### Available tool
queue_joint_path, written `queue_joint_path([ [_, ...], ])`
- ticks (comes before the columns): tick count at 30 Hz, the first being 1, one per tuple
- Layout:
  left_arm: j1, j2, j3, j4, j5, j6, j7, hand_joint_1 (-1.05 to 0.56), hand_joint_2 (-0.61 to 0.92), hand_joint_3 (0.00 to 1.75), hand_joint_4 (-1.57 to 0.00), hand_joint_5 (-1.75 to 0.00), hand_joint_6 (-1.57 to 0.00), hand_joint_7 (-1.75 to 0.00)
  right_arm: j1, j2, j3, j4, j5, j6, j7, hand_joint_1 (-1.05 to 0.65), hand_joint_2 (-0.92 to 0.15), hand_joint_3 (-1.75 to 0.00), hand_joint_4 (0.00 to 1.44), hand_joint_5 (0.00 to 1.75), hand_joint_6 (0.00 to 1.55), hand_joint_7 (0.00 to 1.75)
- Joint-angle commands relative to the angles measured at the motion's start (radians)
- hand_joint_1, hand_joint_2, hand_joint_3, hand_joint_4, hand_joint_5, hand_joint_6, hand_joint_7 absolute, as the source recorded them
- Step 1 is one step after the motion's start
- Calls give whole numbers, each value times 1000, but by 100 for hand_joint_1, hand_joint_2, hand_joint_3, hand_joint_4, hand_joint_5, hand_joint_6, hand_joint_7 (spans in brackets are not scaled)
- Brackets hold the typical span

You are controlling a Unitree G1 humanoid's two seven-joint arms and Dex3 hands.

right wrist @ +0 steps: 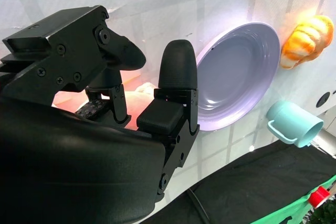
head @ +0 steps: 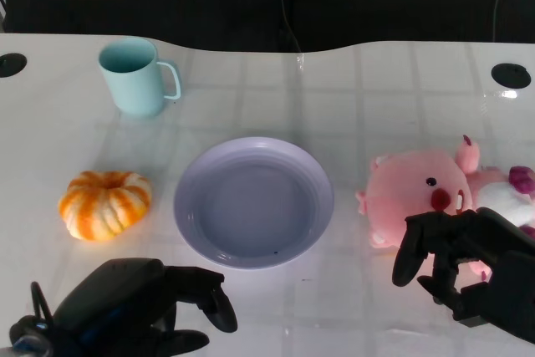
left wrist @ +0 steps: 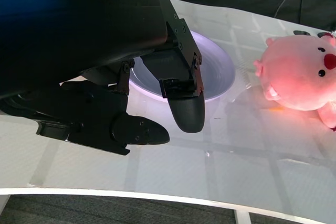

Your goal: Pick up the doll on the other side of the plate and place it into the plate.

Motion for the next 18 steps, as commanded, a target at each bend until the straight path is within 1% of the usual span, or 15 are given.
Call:
queue_joint_path([
  [1,15,32,23,4,-8,-11,-7,-16,92,24,-64,-152,-78,-77,6,8,0,-13,4,-1,-17,5,-61,-91,76,140,77,114],
  [3,20,41,28,2,-6,-18,-4,-14,92,22,-67,-150,-80,-75,7,20,-8,-8,-2,-16,-46,3,-61,-90,76,141,77,113],
  [4,22,43,30,-1,-6,-18,-5,-14,92,22,-66,-152,-81,-73,10,28,-23,-11,-2,-22,-69,3,-60,-92,76,137,78,110],
  [6,24,47,32,-7,-4,-16,-8,-14,92,21,-66,-155,-82,-72,17,39,-49,-27,-10,-23,-115,3,-61,-91,76,130,78,102],
  [8,24,46,33,-10,-8,-13,-12,-15,92,21,-65,-154,-82,-70,20,37,-69,-46,-48,-39,-172,1,-63,-79,74,112,75,75],
  [10,24,42,34,-8,-14,-13,-12,-14,92,21,-66,-154,-82,-69,21,34,-84,-68,-75,-34,-205,-2,-64,-71,65,98,66,56],
  [12,25,37,32,-9,-15,-11,-9,-13,92,21,-67,-155,-83,-68,17,22,-95,-92,-131,-5,-233,-10,-72,-51,51,80,51,34],
  [13,26,36,31,-8,-16,-11,-7,-13,92,21,-66,-156,-83,-68,14,17,-97,-98,-158,8,-242,-17,-79,-34,43,69,44,22],
  [14,26,36,31,-8,-16,-11,-6,-13,92,21,-66,-157,-84,-68,12,16,-98,-101,-176,15,-246,-20,-82,-27,40,65,42,17],
  [15,28,36,30,-8,-16,-14,-4,-13,92,21,-66,-157,-84,-67,11,15,-99,-106,-196,28,-251,-22,-84,-22,38,63,40,15],
  [16,30,39,30,-14,-11,-13,-6,-13,92,21,-66,-155,-84,-67,8,13,-100,-115,-221,50,-254,-28,-86,-17,32,59,37,11],
  [18,37,41,28,-26,-6,-9,-9,-13,92,22,-66,-151,-84,-66,5,10,-101,-127,-268,79,-264,-35,-89,-10,27,57,35,8],
])
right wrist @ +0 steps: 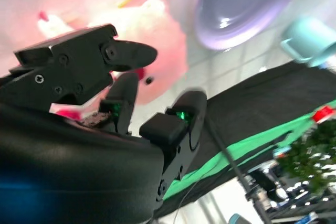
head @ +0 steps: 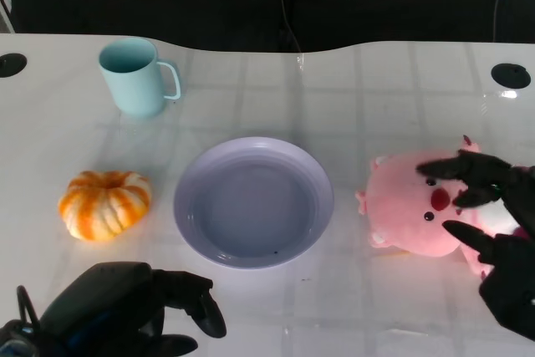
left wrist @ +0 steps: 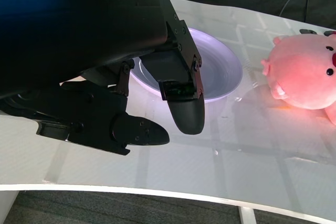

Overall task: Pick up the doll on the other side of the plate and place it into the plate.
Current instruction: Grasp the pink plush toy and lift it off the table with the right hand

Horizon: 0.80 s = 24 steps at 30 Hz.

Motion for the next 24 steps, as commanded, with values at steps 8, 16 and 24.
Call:
queue_joint_path([
  [8,33,6,2,-61,8,27,-15,-12,92,21,-66,-148,-85,-63,-52,-157,30,-63,-298,232,174,-52,-92,-5,2,44,22,0],
  [16,26,7,-6,-62,20,32,-14,-13,92,20,-67,-147,-86,-62,-130,-193,106,28,-392,292,277,-57,-91,-1,2,39,21,1],
  [24,27,4,-15,-67,37,39,-8,-14,92,20,-67,-149,-87,-61,-231,-169,180,226,-407,275,235,-58,-92,-1,15,22,25,2],
])
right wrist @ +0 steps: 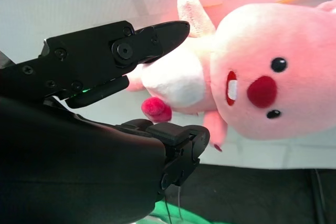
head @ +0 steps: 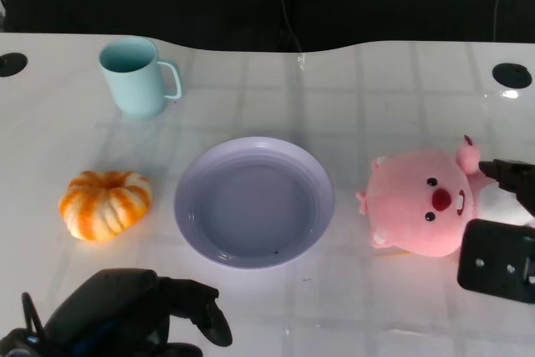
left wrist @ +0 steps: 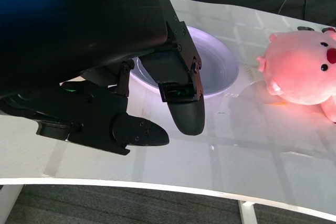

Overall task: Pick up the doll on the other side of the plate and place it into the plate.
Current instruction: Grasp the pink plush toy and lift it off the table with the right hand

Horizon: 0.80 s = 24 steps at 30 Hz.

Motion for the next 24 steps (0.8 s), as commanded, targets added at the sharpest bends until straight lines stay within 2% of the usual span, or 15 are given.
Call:
queue_joint_path([
  [1,1,10,3,-16,7,7,-10,-14,92,20,-67,-149,-87,-61,-46,4,25,88,-8,-11,-34,-58,-92,-1,16,21,25,2],
  [9,15,21,0,-38,24,16,-16,-16,92,22,-67,-146,-87,-60,-151,54,86,311,24,-21,-74,-59,-92,-6,21,17,29,2],
  [14,28,10,3,-39,3,10,-10,-15,92,21,-68,-143,-88,-59,-210,109,101,487,68,-68,-172,-56,-92,-10,30,16,37,4],
  [20,45,-6,0,-45,0,10,2,-14,92,22,-68,-144,-88,-59,-261,174,76,739,151,-223,-428,-50,-92,-16,54,12,63,6],
  [23,45,-11,-10,-47,18,17,2,-15,92,22,-68,-144,-87,-60,-276,189,52,844,197,-360,-593,-32,-92,-12,82,19,82,9],
  [24,44,-13,-13,-46,23,15,3,-15,92,22,-68,-145,-87,-60,-282,191,49,872,207,-398,-640,-21,-92,-10,98,31,97,12],
])
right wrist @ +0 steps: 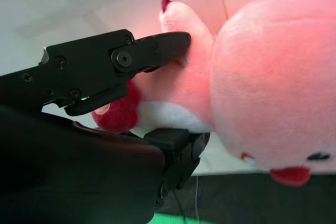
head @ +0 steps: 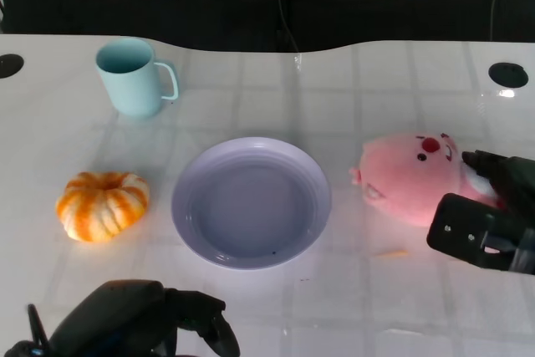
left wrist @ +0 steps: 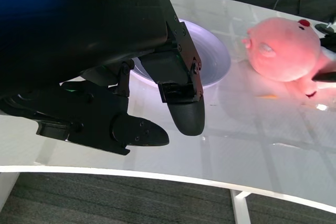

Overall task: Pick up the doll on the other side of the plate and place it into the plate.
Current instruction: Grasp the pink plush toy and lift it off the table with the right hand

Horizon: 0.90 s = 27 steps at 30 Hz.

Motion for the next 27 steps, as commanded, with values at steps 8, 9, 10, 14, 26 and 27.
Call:
queue_joint_path([
  [8,-6,-10,-11,21,20,-22,21,-13,92,19,-67,-149,-88,-61,-44,15,4,201,55,-232,-239,-13,-46,-106,86,173,78,164],
  [9,-8,-9,-15,24,30,-23,22,-14,92,19,-67,-148,-88,-61,-39,28,-18,204,90,-256,-243,-15,-41,-111,86,174,76,167],
  [10,-10,-8,-18,26,38,-24,23,-15,92,19,-67,-148,-88,-61,-35,37,-33,206,118,-274,-245,-14,-39,-113,87,174,75,171],
  [14,-12,-1,-13,37,41,-41,22,-14,92,18,-68,-147,-88,-61,0,89,-93,173,214,-307,-255,-18,-45,-108,92,175,77,174],
  [26,-21,-5,-10,59,42,-63,22,-14,92,18,-71,-140,-89,-60,51,127,-180,20,331,-377,-237,-6,-33,-136,93,175,81,175],
  [27,-20,-5,-11,61,44,-66,25,-14,92,18,-71,-140,-89,-60,54,127,-179,7,332,-385,-231,-5,-30,-141,93,175,81,175],
])
